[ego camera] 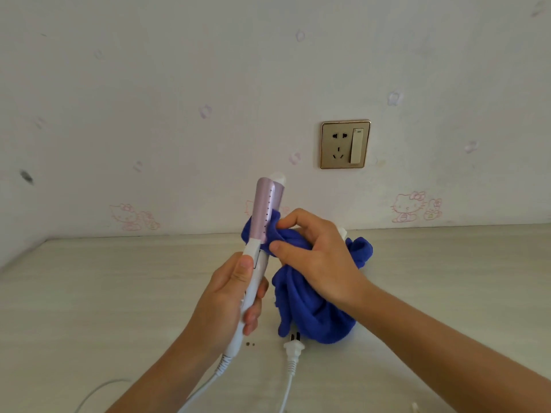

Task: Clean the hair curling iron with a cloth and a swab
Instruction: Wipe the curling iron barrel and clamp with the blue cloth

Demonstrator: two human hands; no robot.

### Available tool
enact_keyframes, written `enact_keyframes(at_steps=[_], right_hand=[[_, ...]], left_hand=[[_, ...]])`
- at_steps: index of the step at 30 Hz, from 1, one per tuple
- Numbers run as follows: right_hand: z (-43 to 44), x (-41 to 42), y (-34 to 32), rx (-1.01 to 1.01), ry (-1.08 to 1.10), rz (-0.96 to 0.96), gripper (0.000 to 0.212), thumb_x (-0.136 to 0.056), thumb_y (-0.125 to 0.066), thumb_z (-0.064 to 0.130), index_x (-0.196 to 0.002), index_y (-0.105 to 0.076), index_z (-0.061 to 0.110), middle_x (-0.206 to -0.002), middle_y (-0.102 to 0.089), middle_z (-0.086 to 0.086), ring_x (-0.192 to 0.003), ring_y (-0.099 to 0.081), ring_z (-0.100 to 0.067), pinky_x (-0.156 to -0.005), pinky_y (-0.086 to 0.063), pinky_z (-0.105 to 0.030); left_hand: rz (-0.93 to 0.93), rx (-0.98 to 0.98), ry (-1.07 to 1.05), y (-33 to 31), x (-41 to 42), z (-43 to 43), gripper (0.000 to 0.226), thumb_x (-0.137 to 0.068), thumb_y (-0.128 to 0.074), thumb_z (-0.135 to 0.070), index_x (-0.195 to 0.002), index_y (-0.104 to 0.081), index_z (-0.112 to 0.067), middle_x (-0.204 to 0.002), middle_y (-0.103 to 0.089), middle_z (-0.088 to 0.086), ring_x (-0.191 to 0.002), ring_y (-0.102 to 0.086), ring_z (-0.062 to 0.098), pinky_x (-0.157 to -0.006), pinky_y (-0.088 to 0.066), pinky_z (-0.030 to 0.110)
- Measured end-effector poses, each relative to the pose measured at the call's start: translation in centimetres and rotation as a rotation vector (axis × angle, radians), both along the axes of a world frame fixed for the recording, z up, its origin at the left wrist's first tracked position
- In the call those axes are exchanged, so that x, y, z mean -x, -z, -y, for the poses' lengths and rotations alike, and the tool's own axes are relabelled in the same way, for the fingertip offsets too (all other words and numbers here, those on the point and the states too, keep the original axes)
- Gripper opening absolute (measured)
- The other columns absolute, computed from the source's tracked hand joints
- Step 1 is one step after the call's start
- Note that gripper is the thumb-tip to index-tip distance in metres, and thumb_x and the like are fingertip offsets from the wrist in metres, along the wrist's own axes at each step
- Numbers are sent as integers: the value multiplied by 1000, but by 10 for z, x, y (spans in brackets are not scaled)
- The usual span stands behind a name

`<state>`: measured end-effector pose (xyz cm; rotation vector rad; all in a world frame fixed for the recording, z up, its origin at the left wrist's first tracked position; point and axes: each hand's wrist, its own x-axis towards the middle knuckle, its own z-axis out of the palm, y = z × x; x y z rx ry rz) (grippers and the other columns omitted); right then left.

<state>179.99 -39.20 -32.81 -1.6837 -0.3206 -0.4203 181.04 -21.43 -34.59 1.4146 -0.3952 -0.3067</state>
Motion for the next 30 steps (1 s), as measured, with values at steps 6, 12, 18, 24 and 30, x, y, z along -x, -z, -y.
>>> enact_keyframes(at_steps=[6, 12, 18, 24, 30], right_hand=[[11, -2, -4, 176, 90, 13, 16, -88, -76, 5, -99, -68, 15, -80, -72, 0, -68, -65, -13, -67, -53, -21], [21, -5, -14, 128, 312, 74, 13, -92, -73, 9, -96, -68, 21, -82, -70, 13, -73, -64, -3, -68, -49, -14], [19, -5, -17, 118, 369, 105, 13, -95, -70, 9, -107, -69, 14, -89, -70, 16, -80, -66, 1, -73, -49, -12], [19, -6, -15, 118, 375, 110, 13, -96, -70, 9, -107, -69, 16, -88, -71, 12, -79, -66, -4, -72, -52, -15], [37, -8, -24, 20, 402, 101, 14, -95, -68, 10, -102, -70, 22, -83, -75, 4, -71, -68, -23, -68, -58, -37]], left_hand=[[-43, -23, 33, 4, 5, 1, 51, -89, -46, -52, -100, -54, -3, -69, -56, 8, -37, -38, 12, -38, -36, 21], [-32, -46, 59, 2, 12, 6, 67, -90, -46, -53, -119, -49, 7, -71, -55, 8, -39, -38, 12, -38, -35, 24], [-60, -30, 81, -2, 10, 8, 66, -89, -49, -55, -122, -52, 2, -73, -56, 7, -40, -40, 12, -39, -36, 24], [-14, -34, 97, 1, 9, 7, 51, -90, -49, -57, -110, -60, -12, -75, -56, 8, -41, -40, 12, -40, -37, 24], [91, -76, 87, 6, 18, 8, 36, -96, -46, -52, -102, -67, -23, -75, -56, 6, -42, -39, 14, -39, -35, 26]])
